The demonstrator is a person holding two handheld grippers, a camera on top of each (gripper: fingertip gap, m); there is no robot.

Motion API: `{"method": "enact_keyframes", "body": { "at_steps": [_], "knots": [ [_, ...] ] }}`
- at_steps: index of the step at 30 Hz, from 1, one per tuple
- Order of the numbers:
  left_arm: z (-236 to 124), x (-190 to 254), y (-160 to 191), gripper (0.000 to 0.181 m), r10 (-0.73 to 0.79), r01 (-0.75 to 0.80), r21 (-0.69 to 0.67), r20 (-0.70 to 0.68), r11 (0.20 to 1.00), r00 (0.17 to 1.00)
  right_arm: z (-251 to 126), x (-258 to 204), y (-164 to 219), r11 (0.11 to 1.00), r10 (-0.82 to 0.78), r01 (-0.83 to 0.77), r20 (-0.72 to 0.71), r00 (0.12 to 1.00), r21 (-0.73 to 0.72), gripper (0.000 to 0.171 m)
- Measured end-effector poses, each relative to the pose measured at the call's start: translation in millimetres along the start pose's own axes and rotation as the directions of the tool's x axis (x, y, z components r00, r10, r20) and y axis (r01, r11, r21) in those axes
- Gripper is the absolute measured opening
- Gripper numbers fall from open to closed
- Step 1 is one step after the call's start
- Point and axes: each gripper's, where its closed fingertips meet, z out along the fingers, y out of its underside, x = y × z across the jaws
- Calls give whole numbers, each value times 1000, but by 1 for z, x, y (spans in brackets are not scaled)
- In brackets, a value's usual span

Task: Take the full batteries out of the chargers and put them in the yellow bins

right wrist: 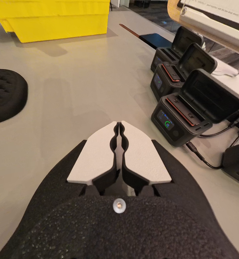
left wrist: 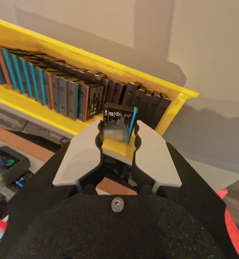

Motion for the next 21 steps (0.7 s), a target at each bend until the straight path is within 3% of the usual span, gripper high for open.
{"method": "enact_keyframes", "body": {
  "at_steps": [5, 10, 13, 16, 21],
  "knots": [
    [-48, 1, -34, 42, -32, 15, 221, 70, 975, 997, -12, -20, -26, 987, -86, 74, 81, 993, 143, 3],
    [-77, 38, -103, 42, 53, -42, 452, -12, 891, 999, -26, -37, -49, 949, -235, 209, 88, 968, 235, 3],
    [-80, 67, -143, 42, 156, -94, 525, -75, 846, 985, -35, -52, -61, 913, -340, 304, 97, 935, 273, 7],
    [-81, 94, -182, 42, 266, -148, 577, -126, 804, 956, -39, -65, -70, 867, -453, 417, 82, 888, 275, 23],
    [-82, 127, -238, 42, 418, -239, 633, -147, 736, 897, -48, -94, -89, 765, -610, 561, 78, 789, 315, 27]
  ]
}}
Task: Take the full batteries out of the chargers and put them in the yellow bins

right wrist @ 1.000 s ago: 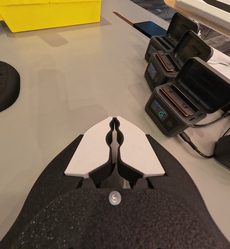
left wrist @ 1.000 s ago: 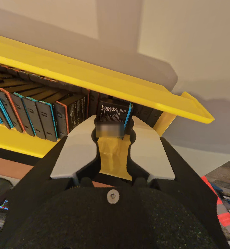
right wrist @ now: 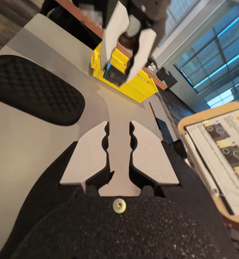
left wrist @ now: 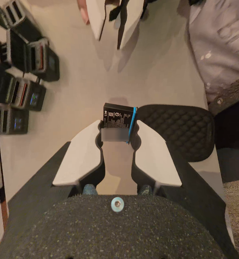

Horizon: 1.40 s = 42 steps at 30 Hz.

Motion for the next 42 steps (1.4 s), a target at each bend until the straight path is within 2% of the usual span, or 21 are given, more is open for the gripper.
{"method": "enact_keyframes", "body": {
  "at_steps": [7, 13, 14, 17, 18, 20, 23, 26, 32, 35, 40, 42],
  "knots": [
    [42, 9, -38, 42, 83, -81, 19, -134, 997, 988, 11, -17, -26, 933, -355, 358, 76, 932, -38, 31],
    [61, 18, -49, 42, 108, -109, 7, -208, 994, 972, 19, -30, -15, 857, -491, 507, 157, 857, -89, 33],
    [63, 19, -50, 42, 111, -112, 6, -218, 994, 970, 20, -33, -13, 849, -502, 520, 162, 849, -91, 32],
    [68, 24, -54, 42, 114, -112, 19, -243, 993, 963, 21, -38, -5, 817, -546, 566, 164, 821, -112, 12],
    [69, 24, -54, 42, 111, -109, 23, -247, 994, 963, 21, -39, -3, 815, -552, 569, 154, 820, -112, 11],
    [69, 24, -56, 33, 110, -102, 46, -236, 994, 965, 19, -39, 2, 847, -497, 514, 144, 856, -133, 10],
    [67, 16, -59, 43, 102, -88, 90, -166, 992, 981, 14, -33, 6, 931, -330, 343, 118, 937, -123, 10],
    [62, 4, -63, 43, 125, -121, 119, -29, 985, 992, 8, -23, 11, 988, -102, 111, 91, 991, -108, 11],
    [54, -19, -79, 27, 211, -262, 130, 316, 956, 925, -1, -7, 20, 963, 269, -265, 68, 961, -55, 10],
    [56, -26, -80, 25, 231, -281, 74, 394, 957, 889, -4, -3, 23, 944, 331, -330, 64, 941, -31, 10],
    [70, -24, -77, 24, 211, -248, 61, 354, 967, 911, -5, -5, 26, 945, 326, -326, 63, 943, -21, 10],
    [74, -24, -79, 16, 199, -237, 74, 338, 969, 920, -5, -6, 27, 948, 317, -316, 63, 946, -23, 10]
  ]
}}
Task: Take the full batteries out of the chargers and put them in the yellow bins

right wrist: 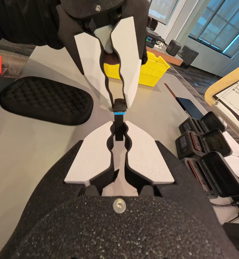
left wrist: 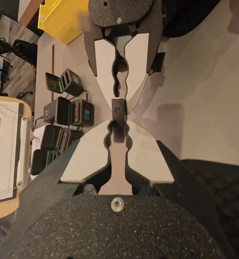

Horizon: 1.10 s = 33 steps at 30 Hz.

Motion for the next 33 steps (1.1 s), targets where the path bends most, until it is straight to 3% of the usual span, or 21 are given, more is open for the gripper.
{"method": "enact_keyframes", "body": {
  "at_steps": [7, 11, 19, 33],
  "knots": [
    [2, -7, 2, 15, -24, 24, 4, -34, 1000, 999, -2, 8, 1, 1000, -2, 3, -40, 999, 12, 12],
    [-5, -38, 15, 15, -14, 14, -38, 19, 999, 1000, -13, 33, 8, 999, 40, -38, -126, 991, 16, 19],
    [-11, -127, 70, 15, -33, 63, -179, 165, 982, 986, -39, 75, 28, 984, 178, -173, -239, 955, 41, 17],
    [37, -214, 141, 15, -18, 48, -336, 92, 941, 996, -38, 80, 50, 976, 210, -216, -248, 946, 2, 14]
  ]
}}
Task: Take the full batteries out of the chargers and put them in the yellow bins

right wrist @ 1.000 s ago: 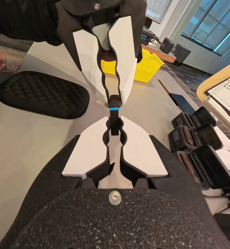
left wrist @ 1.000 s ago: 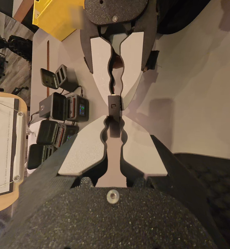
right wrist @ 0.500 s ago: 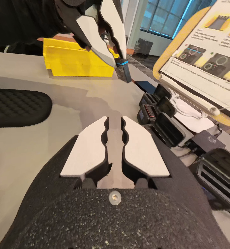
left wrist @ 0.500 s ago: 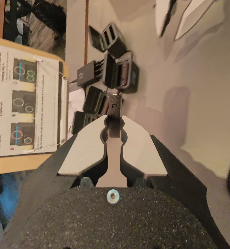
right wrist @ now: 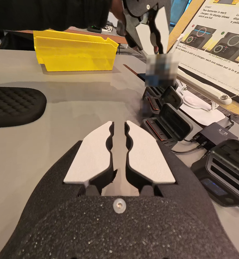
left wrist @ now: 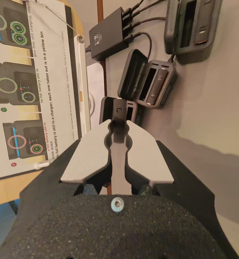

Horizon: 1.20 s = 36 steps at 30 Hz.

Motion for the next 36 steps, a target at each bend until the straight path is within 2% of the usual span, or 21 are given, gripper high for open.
{"method": "enact_keyframes", "body": {
  "at_steps": [6, 12, 20, 36],
  "knots": [
    [28, -6, 13, 15, 63, -67, -54, -65, 996, 996, -2, 2, -1, 1000, 26, -26, 5, 1000, 11, 13],
    [44, -7, 21, 15, 55, -66, -76, -141, 995, 988, -3, 5, -2, 999, 46, -46, -1, 999, 21, 12],
    [54, -6, 24, 15, 54, -76, -84, -239, 994, 970, -1, 3, 3, 999, 53, -53, 8, 999, 6, 12],
    [62, -8, 32, 15, 39, -72, -93, -312, 993, 949, 3, 1, 9, 995, 95, -95, 30, 995, -6, 12]
  ]
}}
